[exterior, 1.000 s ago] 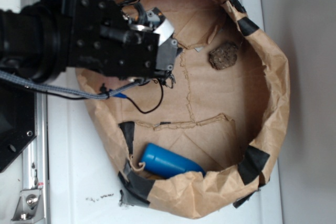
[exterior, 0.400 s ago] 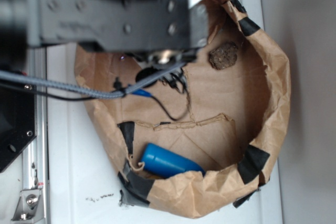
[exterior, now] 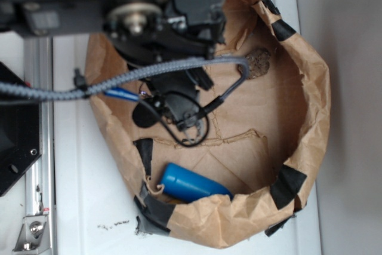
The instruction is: Grab the silver keys.
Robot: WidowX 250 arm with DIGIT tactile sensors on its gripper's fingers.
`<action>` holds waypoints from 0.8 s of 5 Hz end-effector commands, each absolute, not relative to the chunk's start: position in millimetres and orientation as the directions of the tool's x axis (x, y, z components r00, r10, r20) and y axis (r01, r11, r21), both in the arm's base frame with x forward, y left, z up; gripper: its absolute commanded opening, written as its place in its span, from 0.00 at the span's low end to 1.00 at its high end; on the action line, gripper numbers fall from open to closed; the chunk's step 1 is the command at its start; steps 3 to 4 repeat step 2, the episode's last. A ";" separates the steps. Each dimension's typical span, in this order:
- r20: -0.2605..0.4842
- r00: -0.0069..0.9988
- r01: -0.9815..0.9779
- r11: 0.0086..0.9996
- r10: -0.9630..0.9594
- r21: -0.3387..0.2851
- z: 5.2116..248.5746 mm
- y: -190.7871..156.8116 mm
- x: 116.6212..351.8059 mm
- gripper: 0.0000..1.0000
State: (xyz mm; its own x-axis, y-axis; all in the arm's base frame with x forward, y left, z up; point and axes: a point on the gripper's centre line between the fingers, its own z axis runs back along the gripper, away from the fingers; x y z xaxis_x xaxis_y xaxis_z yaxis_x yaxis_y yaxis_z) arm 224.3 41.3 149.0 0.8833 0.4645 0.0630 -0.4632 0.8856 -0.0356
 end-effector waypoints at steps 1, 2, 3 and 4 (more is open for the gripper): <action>0.110 0.919 -0.376 0.926 0.378 -0.042 155.9 39.8 245.6 0.00; 0.134 0.908 -0.395 0.918 0.396 -0.035 153.6 37.1 254.8 0.00; 0.134 0.908 -0.395 0.918 0.396 -0.035 153.6 37.1 254.8 0.00; 0.134 0.908 -0.395 0.918 0.396 -0.035 153.6 37.1 254.8 0.00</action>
